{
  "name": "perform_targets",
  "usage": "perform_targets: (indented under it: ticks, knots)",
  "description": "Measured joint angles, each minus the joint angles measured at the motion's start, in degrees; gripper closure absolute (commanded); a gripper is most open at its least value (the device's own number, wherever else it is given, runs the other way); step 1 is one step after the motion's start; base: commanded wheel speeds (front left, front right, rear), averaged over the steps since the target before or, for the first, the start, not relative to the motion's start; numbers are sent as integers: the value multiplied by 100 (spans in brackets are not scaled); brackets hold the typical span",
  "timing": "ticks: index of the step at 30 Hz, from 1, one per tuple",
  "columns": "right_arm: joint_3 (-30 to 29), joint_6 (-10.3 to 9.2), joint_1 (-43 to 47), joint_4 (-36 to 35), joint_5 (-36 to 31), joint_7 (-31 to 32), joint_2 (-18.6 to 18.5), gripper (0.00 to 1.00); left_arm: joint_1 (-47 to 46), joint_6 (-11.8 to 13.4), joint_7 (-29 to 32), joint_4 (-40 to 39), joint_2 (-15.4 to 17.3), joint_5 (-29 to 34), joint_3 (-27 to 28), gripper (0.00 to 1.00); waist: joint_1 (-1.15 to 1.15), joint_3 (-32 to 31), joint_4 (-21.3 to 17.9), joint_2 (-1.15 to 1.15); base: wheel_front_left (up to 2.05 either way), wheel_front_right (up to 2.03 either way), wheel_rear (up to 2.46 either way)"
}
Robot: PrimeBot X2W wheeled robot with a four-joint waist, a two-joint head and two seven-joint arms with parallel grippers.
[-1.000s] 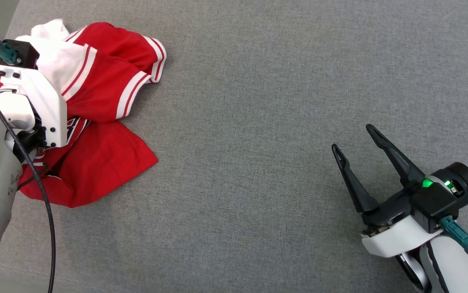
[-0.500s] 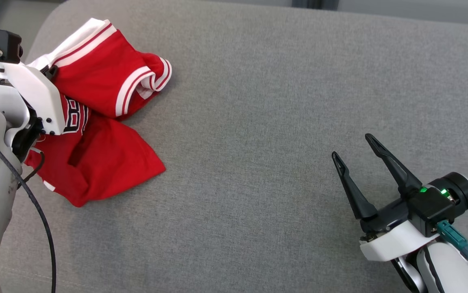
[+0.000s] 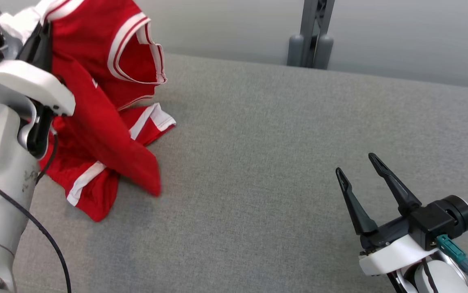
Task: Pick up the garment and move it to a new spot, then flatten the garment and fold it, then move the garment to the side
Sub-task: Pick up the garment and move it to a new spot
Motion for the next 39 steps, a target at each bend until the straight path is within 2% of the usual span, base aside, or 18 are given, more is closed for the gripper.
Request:
perform_targets:
  ticks: [4, 6, 11, 15, 21, 28, 33, 39]
  knots:
    - [-111, 0, 53, -10, -32, 0, 48, 0, 169, 111, -38, -1399, 12, 232, 766, 100, 0, -217, -104, 0, 0, 0, 0]
    - [-140, 0, 71, -9, -33, 0, 63, 0, 311, 140, -41, -1684, -34, 334, 910, 100, 0, -260, -146, 0, 0, 0, 0]
    - [-318, 0, 126, -22, -82, 0, 102, 0, 1042, 182, -31, -2695, -413, 859, 1467, 100, 0, -440, -449, 0, 0, 0, 0]
    - [-516, 0, 154, -58, -115, 1, 99, 0, 1363, 90, -37, -3128, -708, 1160, 1640, 100, 0, -561, -788, 0, 0, 0, 0]
    - [-649, 0, 149, -122, -144, 0, 58, 0, 1585, -23, -37, -3393, -1054, 1365, 1602, 100, 0, -647, -1399, 0, 0, 0, 0]
    - [-690, 0, 105, -177, -175, 0, 11, 0, 1658, -90, -37, -3455, -1292, 1490, 1137, 100, 0, -648, -2158, 0, 0, 0, 0]
    - [-678, 0, 43, -196, -180, 0, 18, 0, 1640, -108, -38, -3418, -1336, 1549, 782, 100, 0, -601, -2690, 0, 0, 0, 0]
    - [-579, 0, -70, -231, -170, 0, 89, 0, 1460, -108, -37, -3018, -1227, 1794, 443, 100, 0, -458, -3335, 0, 0, 0, 0]
